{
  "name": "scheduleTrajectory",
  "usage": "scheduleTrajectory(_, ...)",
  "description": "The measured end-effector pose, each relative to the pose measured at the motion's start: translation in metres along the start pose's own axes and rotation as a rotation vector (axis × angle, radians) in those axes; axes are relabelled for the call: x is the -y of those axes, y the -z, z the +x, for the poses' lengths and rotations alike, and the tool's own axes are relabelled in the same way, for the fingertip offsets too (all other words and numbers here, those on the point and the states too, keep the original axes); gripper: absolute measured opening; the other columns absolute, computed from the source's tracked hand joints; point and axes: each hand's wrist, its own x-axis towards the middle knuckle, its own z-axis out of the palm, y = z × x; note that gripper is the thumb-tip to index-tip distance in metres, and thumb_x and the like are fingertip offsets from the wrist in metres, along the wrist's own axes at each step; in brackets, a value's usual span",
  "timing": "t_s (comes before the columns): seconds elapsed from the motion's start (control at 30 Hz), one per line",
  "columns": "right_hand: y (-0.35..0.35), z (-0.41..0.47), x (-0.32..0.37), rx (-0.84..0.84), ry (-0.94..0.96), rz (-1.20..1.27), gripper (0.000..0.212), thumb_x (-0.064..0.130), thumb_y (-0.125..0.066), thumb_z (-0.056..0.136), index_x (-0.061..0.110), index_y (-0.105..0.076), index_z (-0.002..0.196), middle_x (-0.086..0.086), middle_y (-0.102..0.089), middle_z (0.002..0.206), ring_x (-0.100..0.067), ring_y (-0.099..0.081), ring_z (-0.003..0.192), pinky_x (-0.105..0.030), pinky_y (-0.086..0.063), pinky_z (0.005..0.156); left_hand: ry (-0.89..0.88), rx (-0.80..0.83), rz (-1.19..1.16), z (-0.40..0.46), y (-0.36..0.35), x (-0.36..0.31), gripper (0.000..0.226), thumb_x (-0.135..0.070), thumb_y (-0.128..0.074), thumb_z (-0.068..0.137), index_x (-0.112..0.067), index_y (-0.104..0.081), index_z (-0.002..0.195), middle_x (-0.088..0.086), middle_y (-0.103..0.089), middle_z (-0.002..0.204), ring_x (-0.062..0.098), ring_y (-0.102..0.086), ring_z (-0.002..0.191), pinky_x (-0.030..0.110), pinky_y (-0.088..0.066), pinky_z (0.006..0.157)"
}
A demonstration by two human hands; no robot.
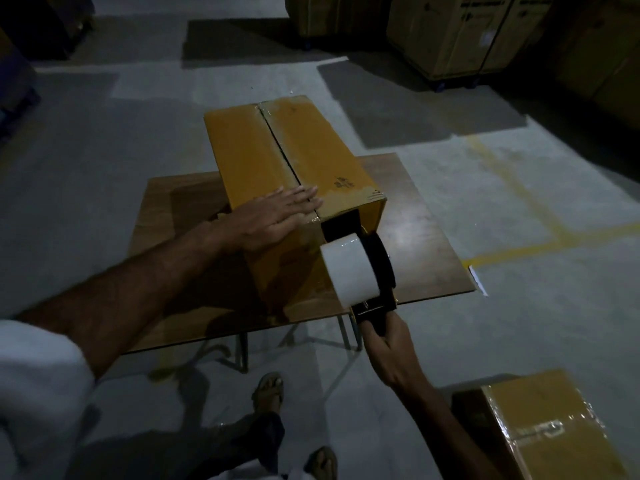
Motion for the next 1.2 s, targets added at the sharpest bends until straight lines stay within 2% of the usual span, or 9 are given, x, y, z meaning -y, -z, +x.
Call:
scheduleTrajectory(0.4, 0.005, 0.006, -0.015, 0.017, 0.205, -0.080, 0.043, 0.047, -0.060, 0.095, 0.032, -0.041, 0.060, 0.011, -0.040, 0.048, -0.003, -0.035, 0.044, -0.031, -0.023, 0.045, 0.186, -0.269, -0.027, 0.003, -0.009, -0.034, 0.056, -0.057, -0.049, 0.103, -0.037, -0.044, 0.155, -0.011, -0.031, 0.166, 0.017, -0.029, 0.153, 0.046, -0.024, 0.123)
scheduleTrajectory(0.5, 0.008, 0.013, -0.013, 0.069, 0.273, -0.074, 0.027, 0.036, -0.061, 0.097, 0.039, -0.057, 0.070, 0.011, -0.053, 0.055, -0.005, -0.047, 0.047, -0.027, -0.036, 0.046, 0.211, -0.308, -0.038, 0.004, -0.007, -0.039, 0.055, -0.053, -0.059, 0.099, -0.036, -0.050, 0.151, -0.012, -0.038, 0.163, 0.015, -0.035, 0.150, 0.048, -0.034, 0.120)
scheduleTrajectory(0.57, 0.012, 0.019, -0.014, 0.107, 0.301, -0.084, 0.011, 0.033, -0.063, 0.097, 0.033, -0.069, 0.089, 0.005, -0.066, 0.068, -0.017, -0.062, 0.058, -0.041, -0.049, 0.051, 0.208, -0.314, -0.051, 0.003, -0.007, -0.039, 0.053, -0.050, -0.061, 0.100, -0.036, -0.051, 0.150, -0.012, -0.040, 0.162, 0.015, -0.036, 0.150, 0.049, -0.036, 0.119)
scheduleTrajectory(0.7, 0.011, 0.019, -0.016, 0.130, 0.305, -0.013, 0.016, 0.032, -0.063, 0.100, 0.019, -0.071, 0.100, -0.011, -0.070, 0.079, -0.036, -0.067, 0.071, -0.053, -0.052, 0.059, 0.214, -0.302, -0.025, 0.004, -0.006, -0.039, 0.053, -0.051, -0.062, 0.099, -0.037, -0.051, 0.149, -0.013, -0.041, 0.161, 0.015, -0.037, 0.150, 0.047, -0.041, 0.115)
scheduleTrajectory(0.8, 0.007, 0.017, -0.006, 0.088, 0.326, 0.049, 0.024, 0.039, -0.064, 0.100, 0.016, -0.070, 0.100, -0.014, -0.069, 0.079, -0.039, -0.066, 0.071, -0.052, -0.052, 0.059, 0.203, -0.307, -0.022, 0.004, -0.004, -0.038, 0.057, -0.057, -0.063, 0.095, -0.036, -0.054, 0.148, -0.012, -0.044, 0.159, 0.017, -0.041, 0.147, 0.047, -0.043, 0.113)
scheduleTrajectory(0.87, 0.005, 0.016, 0.003, 0.096, 0.351, 0.100, 0.009, 0.029, -0.064, 0.100, 0.026, -0.070, 0.106, -0.005, -0.074, 0.086, -0.029, -0.070, 0.076, -0.044, -0.057, 0.063, 0.201, -0.315, -0.051, 0.005, -0.002, -0.037, 0.057, -0.056, -0.067, 0.093, -0.036, -0.057, 0.145, -0.012, -0.048, 0.157, 0.018, -0.046, 0.144, 0.045, -0.045, 0.110)
scheduleTrajectory(0.97, -0.002, 0.014, 0.010, 0.119, 0.176, 0.257, 0.024, 0.007, -0.055, 0.103, 0.029, -0.060, 0.097, 0.010, -0.055, 0.066, -0.003, -0.049, 0.055, -0.022, -0.039, 0.051, 0.210, -0.341, -0.104, 0.008, -0.002, -0.032, 0.053, -0.043, -0.076, 0.091, -0.035, -0.061, 0.141, -0.013, -0.052, 0.154, 0.017, -0.052, 0.137, 0.044, -0.049, 0.107)
scheduleTrajectory(1.03, -0.004, 0.010, 0.013, 0.160, -0.016, 0.447, 0.020, -0.005, -0.043, 0.106, 0.011, -0.047, 0.094, 0.005, -0.037, 0.058, -0.004, -0.033, 0.045, -0.019, -0.028, 0.044, 0.205, -0.361, -0.110, 0.010, -0.005, -0.031, 0.053, -0.044, -0.076, 0.091, -0.033, -0.062, 0.140, -0.011, -0.052, 0.154, 0.018, -0.052, 0.136, 0.038, -0.046, 0.107)
scheduleTrajectory(1.2, -0.001, 0.004, 0.029, 0.211, -0.185, 0.564, 0.031, -0.002, -0.039, 0.106, 0.013, -0.039, 0.079, 0.001, -0.026, 0.055, -0.008, -0.021, 0.041, -0.019, -0.022, 0.041, 0.220, -0.366, -0.092, 0.011, -0.008, -0.032, 0.061, -0.058, -0.071, 0.086, -0.032, -0.062, 0.141, -0.008, -0.053, 0.153, 0.018, -0.050, 0.136, 0.037, -0.041, 0.107)
